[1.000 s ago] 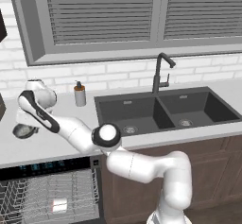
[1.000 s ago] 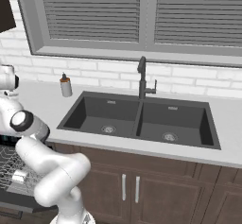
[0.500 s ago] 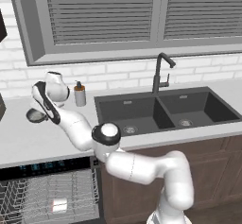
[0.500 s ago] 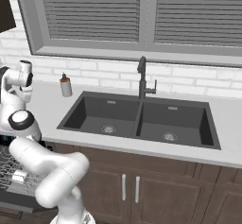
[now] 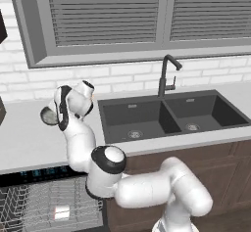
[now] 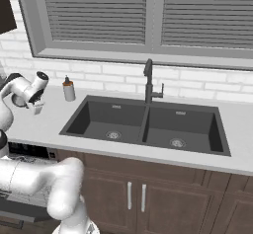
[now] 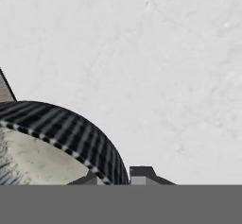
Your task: Pick up the cup and bowl from the counter, place them in the dishwasher, and close the dishwasher door.
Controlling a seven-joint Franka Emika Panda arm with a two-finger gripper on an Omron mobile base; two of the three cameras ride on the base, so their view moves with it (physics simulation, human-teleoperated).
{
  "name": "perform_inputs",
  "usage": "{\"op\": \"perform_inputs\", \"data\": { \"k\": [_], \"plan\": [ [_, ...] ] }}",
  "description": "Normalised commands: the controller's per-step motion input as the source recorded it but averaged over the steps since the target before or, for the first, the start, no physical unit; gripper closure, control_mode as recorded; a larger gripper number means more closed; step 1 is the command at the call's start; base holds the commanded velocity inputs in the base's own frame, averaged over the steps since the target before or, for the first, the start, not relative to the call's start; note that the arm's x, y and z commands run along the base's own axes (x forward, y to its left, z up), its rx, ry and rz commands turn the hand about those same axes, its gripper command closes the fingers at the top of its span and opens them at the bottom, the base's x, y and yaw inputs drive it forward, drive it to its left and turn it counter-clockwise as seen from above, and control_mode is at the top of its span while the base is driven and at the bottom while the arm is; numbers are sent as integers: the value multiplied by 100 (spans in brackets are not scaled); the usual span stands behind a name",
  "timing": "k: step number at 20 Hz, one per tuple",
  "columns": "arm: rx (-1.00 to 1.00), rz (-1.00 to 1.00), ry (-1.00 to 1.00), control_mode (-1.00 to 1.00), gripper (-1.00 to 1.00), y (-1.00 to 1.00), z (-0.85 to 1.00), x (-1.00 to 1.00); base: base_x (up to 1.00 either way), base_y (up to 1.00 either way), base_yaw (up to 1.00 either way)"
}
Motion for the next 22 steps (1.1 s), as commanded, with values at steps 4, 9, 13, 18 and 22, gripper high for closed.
{"op": "perform_inputs", "data": {
  "k": [4, 9, 13, 18, 22],
  "plan": [
    [22, 0, -33, -100, 100, -49, 0, -100, 0, 0, 0],
    [5, 0, -18, -100, 100, -27, -8, -99, 0, 0, 0],
    [0, 0, -3, -100, 100, -2, -23, -84, 0, 0, 0],
    [0, 0, 0, -100, 100, 0, -40, -68, 0, 0, 0],
    [0, -3, 0, -100, 100, 0, -49, -68, 0, 0, 0]
  ]
}}
